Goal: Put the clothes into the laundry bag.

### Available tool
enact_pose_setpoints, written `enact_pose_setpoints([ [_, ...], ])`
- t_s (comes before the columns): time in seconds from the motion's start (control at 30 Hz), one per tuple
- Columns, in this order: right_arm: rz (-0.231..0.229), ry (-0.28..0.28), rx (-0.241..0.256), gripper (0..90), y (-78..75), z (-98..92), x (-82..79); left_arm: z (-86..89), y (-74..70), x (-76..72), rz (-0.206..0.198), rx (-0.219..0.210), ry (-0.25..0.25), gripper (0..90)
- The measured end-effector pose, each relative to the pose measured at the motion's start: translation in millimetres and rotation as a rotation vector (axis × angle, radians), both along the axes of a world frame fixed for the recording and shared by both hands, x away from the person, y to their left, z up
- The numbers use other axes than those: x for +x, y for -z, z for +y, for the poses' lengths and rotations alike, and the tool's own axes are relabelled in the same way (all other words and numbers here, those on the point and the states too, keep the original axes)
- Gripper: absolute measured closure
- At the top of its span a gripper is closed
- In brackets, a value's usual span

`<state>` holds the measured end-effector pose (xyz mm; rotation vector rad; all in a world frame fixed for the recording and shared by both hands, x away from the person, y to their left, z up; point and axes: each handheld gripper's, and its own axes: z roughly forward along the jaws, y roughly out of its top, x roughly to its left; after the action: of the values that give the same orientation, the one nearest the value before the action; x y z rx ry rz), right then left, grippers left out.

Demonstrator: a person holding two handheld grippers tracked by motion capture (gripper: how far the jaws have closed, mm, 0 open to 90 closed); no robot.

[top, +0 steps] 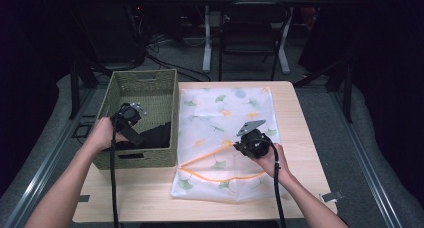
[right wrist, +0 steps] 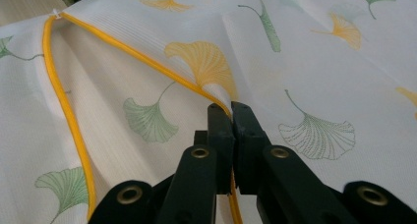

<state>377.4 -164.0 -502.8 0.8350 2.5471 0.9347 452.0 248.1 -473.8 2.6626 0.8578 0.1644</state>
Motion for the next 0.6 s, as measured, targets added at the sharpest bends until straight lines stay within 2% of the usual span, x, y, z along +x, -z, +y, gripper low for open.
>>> enact_pose_setpoints([
  [0.4,0.004,-0.005,-0.003,88.1,1.6,1.8,0.4,-4.0,13.5,9.6,0.072,0.011,0.01,6.2],
  [0.6,0.003,-0.006,-0.005,88.1,1.9,2.8,0.3,-7.1,17.5,12.1,0.084,0.019,0.028,7.4],
])
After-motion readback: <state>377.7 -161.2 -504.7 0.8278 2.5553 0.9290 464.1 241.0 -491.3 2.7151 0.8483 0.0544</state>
